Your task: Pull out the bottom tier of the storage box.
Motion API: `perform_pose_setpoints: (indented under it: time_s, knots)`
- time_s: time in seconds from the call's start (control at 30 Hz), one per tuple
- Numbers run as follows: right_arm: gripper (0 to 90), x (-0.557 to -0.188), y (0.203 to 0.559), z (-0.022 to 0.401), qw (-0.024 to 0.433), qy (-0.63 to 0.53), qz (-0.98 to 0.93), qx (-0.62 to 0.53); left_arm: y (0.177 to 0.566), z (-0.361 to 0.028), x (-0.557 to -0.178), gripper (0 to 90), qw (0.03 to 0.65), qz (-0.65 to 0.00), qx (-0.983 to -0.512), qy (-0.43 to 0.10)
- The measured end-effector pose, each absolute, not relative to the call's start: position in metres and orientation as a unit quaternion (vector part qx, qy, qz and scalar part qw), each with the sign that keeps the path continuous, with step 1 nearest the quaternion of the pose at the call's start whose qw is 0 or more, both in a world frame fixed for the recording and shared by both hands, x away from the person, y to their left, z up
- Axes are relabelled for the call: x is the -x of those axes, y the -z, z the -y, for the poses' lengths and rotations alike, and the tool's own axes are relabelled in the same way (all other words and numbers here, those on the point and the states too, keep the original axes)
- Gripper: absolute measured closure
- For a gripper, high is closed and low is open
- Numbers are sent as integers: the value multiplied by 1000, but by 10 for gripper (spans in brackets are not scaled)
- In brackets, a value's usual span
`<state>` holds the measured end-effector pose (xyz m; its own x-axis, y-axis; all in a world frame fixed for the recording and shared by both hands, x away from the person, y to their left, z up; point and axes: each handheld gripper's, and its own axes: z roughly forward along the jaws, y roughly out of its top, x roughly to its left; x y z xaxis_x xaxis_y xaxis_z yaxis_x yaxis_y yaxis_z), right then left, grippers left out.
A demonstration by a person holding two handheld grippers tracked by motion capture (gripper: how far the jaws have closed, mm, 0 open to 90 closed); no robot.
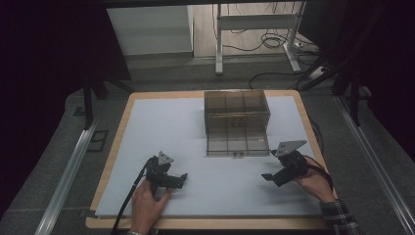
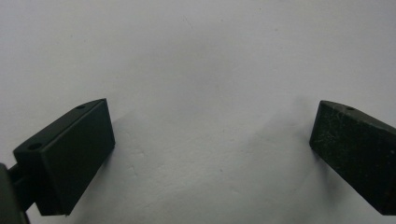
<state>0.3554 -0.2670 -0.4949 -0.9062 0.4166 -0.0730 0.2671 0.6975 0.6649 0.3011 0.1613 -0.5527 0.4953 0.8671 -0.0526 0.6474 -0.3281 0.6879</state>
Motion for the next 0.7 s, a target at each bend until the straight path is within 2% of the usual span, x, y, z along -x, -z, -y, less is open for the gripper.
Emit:
perform_pose_setpoints:
  time_s: [0.7]
  knots:
    - [11, -324, 515, 287, 127, -353, -905, -200, 553, -161, -301, 0, 333, -475, -798, -165]
